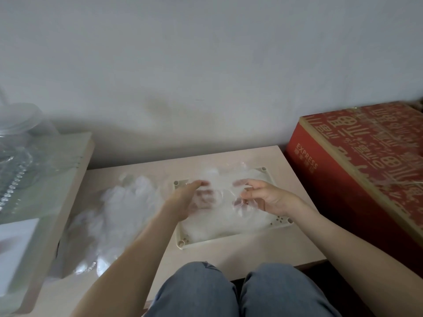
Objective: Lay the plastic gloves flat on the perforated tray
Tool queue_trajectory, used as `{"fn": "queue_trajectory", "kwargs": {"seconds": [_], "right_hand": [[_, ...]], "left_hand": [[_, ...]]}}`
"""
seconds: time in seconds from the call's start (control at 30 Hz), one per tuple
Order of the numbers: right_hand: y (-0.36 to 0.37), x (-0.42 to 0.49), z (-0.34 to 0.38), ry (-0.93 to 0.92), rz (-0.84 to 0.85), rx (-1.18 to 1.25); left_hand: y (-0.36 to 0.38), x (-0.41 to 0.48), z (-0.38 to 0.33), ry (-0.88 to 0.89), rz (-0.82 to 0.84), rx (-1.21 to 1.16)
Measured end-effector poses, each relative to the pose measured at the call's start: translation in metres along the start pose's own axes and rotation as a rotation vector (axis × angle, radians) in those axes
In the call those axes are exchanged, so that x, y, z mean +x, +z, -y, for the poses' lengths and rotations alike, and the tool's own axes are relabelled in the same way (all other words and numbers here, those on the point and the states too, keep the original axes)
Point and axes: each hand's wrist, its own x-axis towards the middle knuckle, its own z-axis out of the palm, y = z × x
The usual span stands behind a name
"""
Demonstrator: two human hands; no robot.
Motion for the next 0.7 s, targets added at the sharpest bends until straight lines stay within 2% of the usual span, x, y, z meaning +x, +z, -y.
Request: {"fn": "queue_trajectory", "kwargs": {"seconds": [0.07,0.17,0.3,0.4,0.53,0.7], "right_hand": [[-0.004,0.001,-0.001,0.027,-0.065,-0.050],[-0.008,0.004,-0.007,0.067,-0.133,-0.114],[-0.009,0.008,-0.016,0.125,-0.196,-0.159],[-0.008,0.010,-0.017,0.158,-0.256,-0.254],[-0.011,0.010,-0.016,0.218,-0.264,-0.424],[-0.017,0.009,-0.016,0.267,-0.319,-0.659]], "left_hand": [[-0.004,0.005,0.005,0.087,-0.113,0.257],[-0.009,0.014,0.011,0.180,-0.263,0.506],[-0.013,0.019,0.012,0.211,-0.257,0.751],[-0.018,0.025,0.015,0.216,-0.272,0.825],[-0.018,0.026,0.015,0.257,-0.289,0.796],[-0.013,0.029,0.016,0.334,-0.398,1.096]]}}
